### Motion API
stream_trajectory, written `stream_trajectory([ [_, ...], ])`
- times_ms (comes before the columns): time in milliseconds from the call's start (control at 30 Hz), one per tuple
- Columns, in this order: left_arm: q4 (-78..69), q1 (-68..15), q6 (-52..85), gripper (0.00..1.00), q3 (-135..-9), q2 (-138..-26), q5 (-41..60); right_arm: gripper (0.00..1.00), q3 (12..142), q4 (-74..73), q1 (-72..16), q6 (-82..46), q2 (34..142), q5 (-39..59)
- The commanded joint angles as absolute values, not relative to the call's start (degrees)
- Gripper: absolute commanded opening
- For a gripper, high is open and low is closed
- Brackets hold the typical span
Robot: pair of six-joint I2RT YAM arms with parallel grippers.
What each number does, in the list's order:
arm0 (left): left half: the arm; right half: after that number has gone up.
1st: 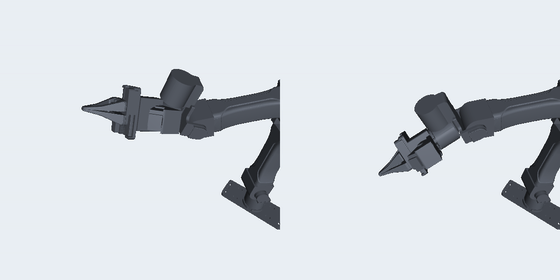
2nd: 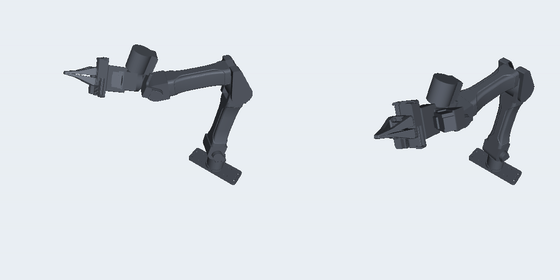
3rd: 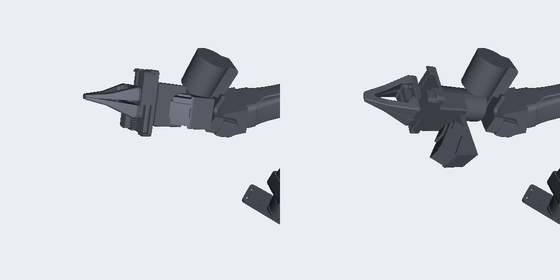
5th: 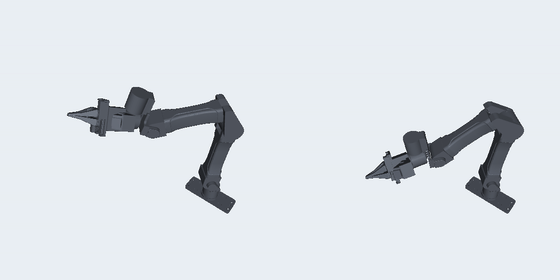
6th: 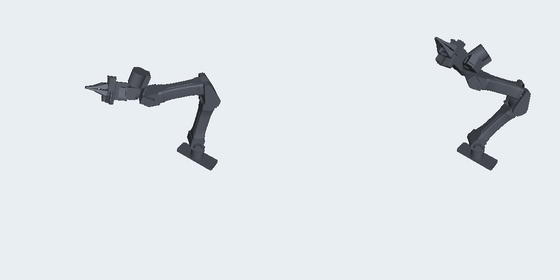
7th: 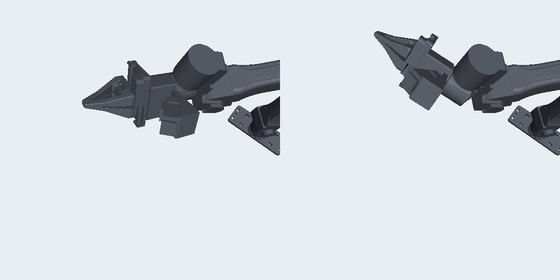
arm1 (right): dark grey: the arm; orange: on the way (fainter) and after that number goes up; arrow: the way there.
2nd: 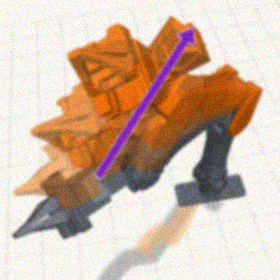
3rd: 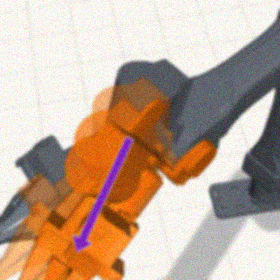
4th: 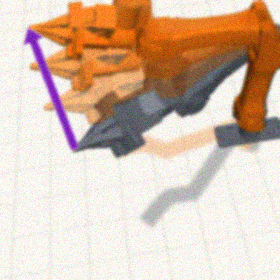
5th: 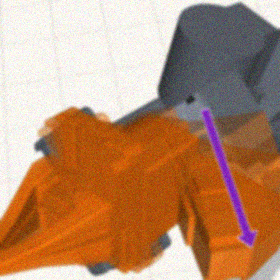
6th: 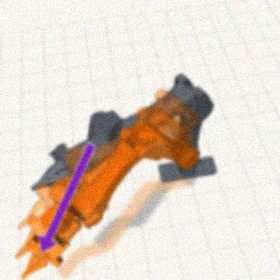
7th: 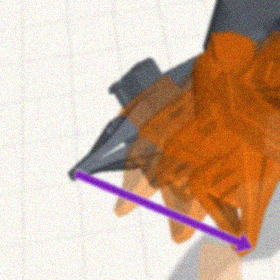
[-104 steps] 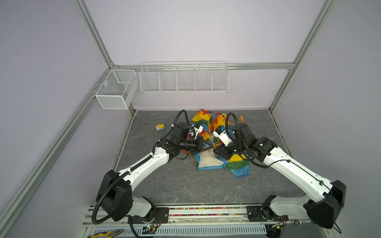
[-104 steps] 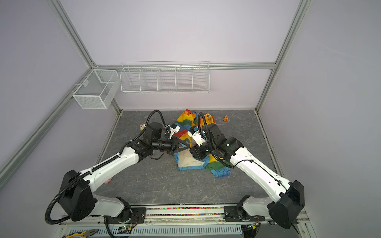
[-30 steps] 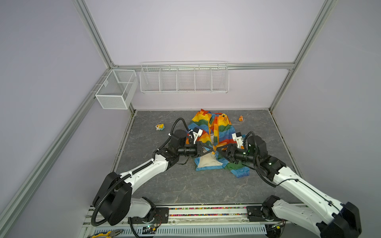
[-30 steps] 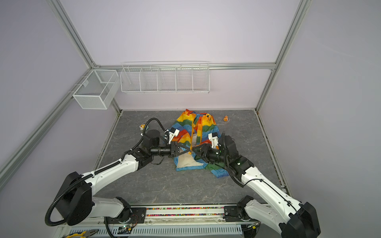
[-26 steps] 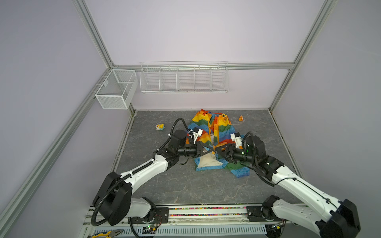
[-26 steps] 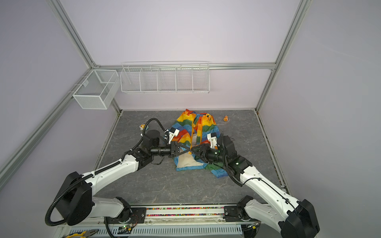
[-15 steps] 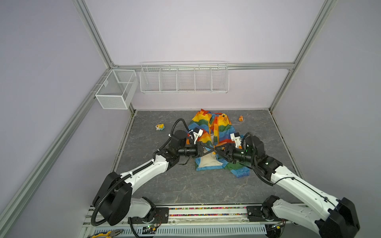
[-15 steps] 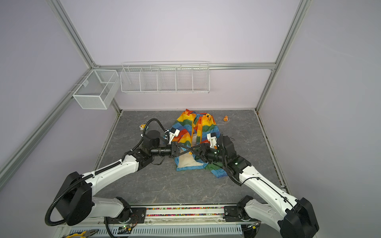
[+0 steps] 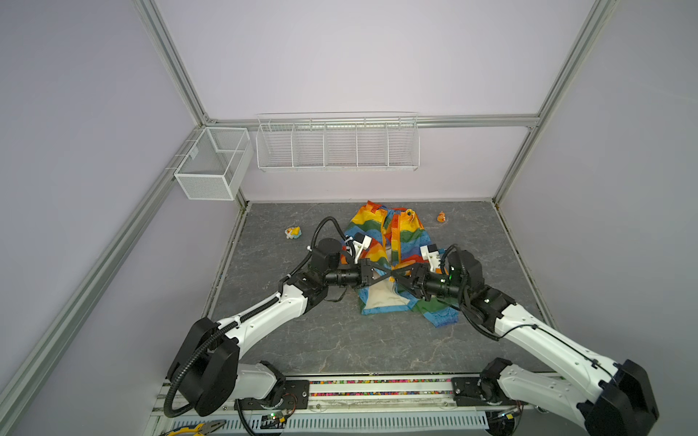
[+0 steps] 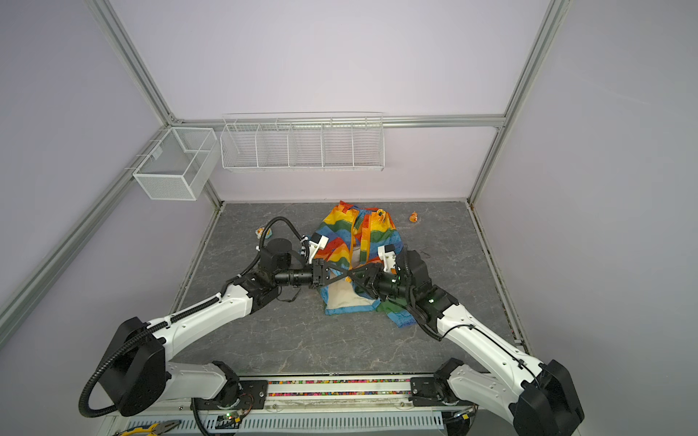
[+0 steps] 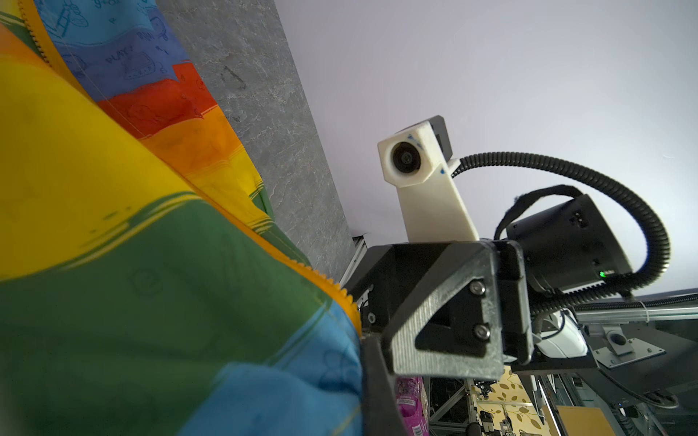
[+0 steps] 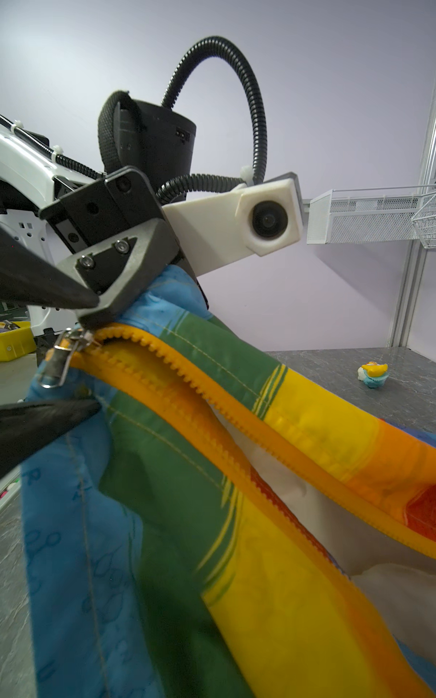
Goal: Zip up the jacket
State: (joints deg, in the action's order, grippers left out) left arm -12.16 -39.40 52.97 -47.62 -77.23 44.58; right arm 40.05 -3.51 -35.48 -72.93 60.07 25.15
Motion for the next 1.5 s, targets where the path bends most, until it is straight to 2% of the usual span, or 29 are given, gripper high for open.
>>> stream_trajectory([
  [0,-14.1,-39.8,53.3,0.00,-46.9,-76.1,44.6,0.41,39.1,-6.3,-36.0,-75.1,60.1,25.9],
  [433,-14.0,-39.8,53.3,0.00,-46.8,-76.5,44.5,0.37,39.4,-3.3,-36.0,-74.5,58.1,25.4],
  [1000,-13.8,-39.8,53.4,0.00,-46.7,-76.7,44.5,0.24,39.6,-2.4,-36.0,-74.2,57.7,25.4],
  [1467,-13.7,-39.8,53.4,0.00,-46.3,-76.6,44.3,0.18,39.9,-1.8,-35.9,-74.4,57.0,25.3],
])
